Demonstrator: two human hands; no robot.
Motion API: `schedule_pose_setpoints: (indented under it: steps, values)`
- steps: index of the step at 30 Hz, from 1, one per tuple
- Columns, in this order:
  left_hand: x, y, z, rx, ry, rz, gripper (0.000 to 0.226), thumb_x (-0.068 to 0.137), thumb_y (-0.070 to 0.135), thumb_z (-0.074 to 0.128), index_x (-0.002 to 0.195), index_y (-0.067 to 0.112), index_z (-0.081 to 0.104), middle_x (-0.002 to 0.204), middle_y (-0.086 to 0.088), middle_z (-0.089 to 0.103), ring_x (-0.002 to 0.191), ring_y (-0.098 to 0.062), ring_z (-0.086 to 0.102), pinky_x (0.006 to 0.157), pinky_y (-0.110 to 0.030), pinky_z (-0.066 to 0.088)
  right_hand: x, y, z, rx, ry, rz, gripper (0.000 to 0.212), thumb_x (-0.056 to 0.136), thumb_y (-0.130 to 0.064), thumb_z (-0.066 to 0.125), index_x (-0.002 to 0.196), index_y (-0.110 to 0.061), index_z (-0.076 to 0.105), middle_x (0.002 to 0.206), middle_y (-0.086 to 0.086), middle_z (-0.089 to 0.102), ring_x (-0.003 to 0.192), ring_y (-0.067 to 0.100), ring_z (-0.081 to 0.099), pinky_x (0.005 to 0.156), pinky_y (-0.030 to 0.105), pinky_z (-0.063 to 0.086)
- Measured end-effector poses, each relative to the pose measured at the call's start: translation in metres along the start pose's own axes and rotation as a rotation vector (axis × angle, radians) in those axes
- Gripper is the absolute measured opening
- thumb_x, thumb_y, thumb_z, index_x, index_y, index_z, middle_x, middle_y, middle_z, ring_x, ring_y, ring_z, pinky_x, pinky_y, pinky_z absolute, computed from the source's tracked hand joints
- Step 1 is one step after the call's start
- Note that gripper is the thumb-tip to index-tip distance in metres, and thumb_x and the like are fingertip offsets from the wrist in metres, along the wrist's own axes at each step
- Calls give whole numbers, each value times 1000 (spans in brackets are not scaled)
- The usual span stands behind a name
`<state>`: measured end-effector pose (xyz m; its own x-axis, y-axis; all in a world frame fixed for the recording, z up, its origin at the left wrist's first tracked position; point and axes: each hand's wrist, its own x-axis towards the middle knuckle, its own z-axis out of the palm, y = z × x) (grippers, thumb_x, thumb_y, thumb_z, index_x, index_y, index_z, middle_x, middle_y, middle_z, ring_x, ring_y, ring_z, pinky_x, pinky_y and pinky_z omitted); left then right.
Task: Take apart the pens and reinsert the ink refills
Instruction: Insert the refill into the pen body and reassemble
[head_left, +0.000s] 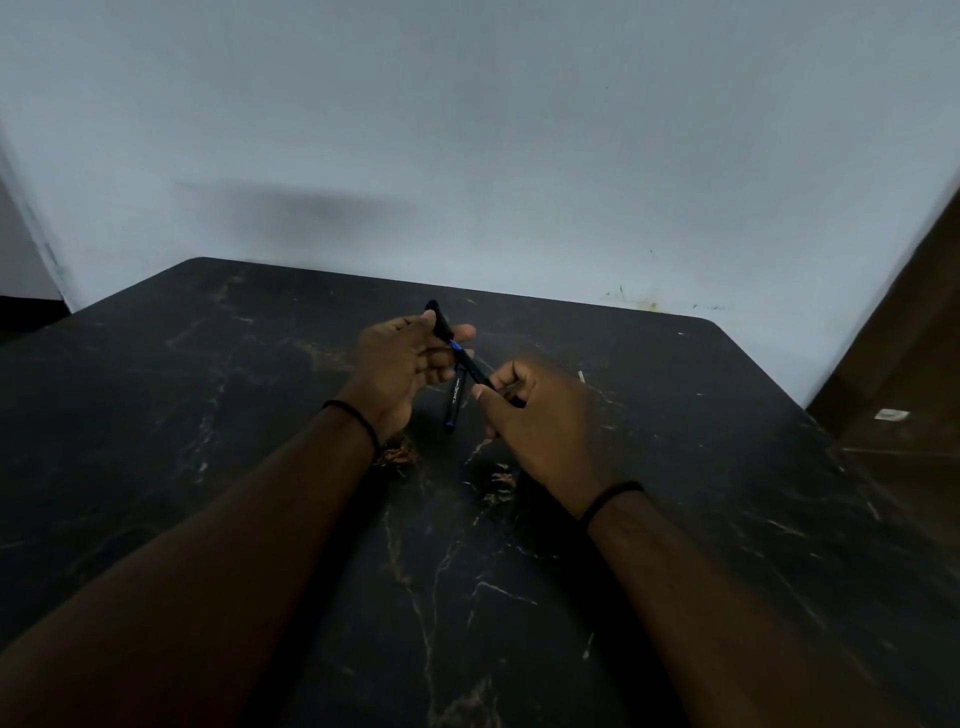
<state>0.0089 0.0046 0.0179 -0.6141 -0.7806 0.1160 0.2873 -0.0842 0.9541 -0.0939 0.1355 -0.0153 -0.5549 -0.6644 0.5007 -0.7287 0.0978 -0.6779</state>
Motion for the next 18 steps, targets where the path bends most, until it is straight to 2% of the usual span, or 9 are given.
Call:
schedule_pose_setpoints:
  steps: [4,9,14,18]
  values:
    - [1,-3,4,38,-71,19,24,103,22,44,109,2,57,100,-10,77,86,-27,75,62,-28,56,2,0,-1,-2,0,13,33,77,-61,51,75,-30,60,62,-6,67,58,10,65,60,44,57]
    - [1,-4,6,111,-111,60,24,103,19,44,110,-1,55,99,-12,76,87,-30,73,72,-38,54,4,2,1,-56,54,-4,26,77,-61,49,71,-37,57,63,-11,65,59,3,61,59,36,56]
    - [-3,0,8,170,-85,120,25,102,10,44,125,12,53,95,-16,75,71,-19,72,57,-25,53,5,4,3,-71,75,3,26,74,-63,46,71,-40,56,61,-13,64,58,2,60,56,32,54]
    - [-2,-4,11,294,31,174,21,102,17,44,112,7,61,83,-13,72,53,-14,64,47,-23,45,5,6,1,-157,106,-40,23,81,-52,58,71,-31,56,61,-10,62,58,4,59,57,34,54]
